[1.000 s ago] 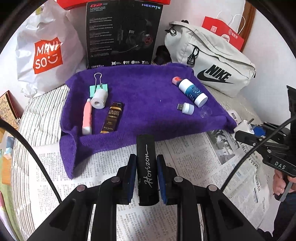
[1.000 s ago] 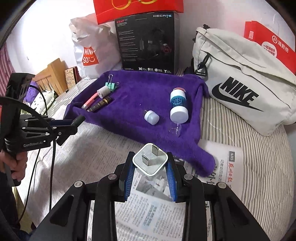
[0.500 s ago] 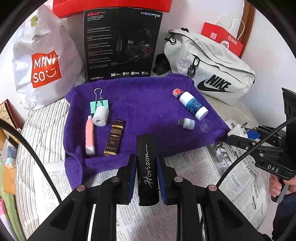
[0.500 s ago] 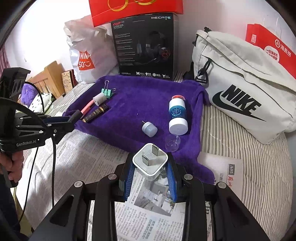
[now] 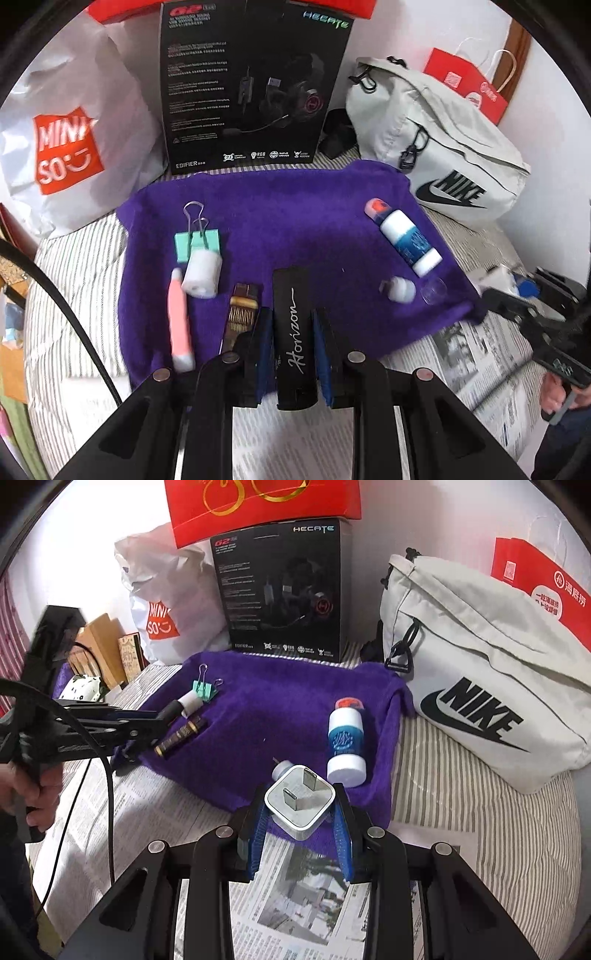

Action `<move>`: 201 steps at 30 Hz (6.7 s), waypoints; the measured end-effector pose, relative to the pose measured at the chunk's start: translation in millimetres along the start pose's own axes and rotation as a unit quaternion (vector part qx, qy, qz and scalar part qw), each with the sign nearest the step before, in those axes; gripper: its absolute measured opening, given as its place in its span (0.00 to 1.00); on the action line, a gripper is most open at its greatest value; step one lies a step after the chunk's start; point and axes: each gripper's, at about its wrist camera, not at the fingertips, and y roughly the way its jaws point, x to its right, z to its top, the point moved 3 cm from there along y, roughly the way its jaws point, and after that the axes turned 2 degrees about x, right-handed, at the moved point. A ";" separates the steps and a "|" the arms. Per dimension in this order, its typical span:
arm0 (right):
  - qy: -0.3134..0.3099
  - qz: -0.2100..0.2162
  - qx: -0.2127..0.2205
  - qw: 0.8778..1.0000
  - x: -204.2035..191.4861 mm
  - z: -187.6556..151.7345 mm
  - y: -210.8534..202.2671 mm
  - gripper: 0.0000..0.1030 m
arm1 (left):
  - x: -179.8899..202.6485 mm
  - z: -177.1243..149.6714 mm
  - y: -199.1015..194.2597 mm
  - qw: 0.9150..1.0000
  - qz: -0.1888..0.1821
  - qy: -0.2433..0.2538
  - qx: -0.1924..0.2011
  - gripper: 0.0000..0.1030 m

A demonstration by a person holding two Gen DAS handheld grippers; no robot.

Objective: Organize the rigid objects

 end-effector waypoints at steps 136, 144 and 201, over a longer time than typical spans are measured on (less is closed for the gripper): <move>0.095 -0.122 -0.023 0.988 -15.2 -46.1 -92.5 1.00 | 74.5 -71.9 -128.1 0.988 0.124 -0.009 0.088 0.99; 0.103 -0.141 -0.014 0.984 -8.6 -52.2 -108.0 1.00 | 70.6 -76.7 -132.9 0.987 0.135 -0.017 0.081 0.99; 0.077 -0.149 -0.014 0.986 -19.5 -50.7 -117.7 1.00 | 68.5 -81.7 -134.2 0.988 0.138 -0.012 0.066 0.99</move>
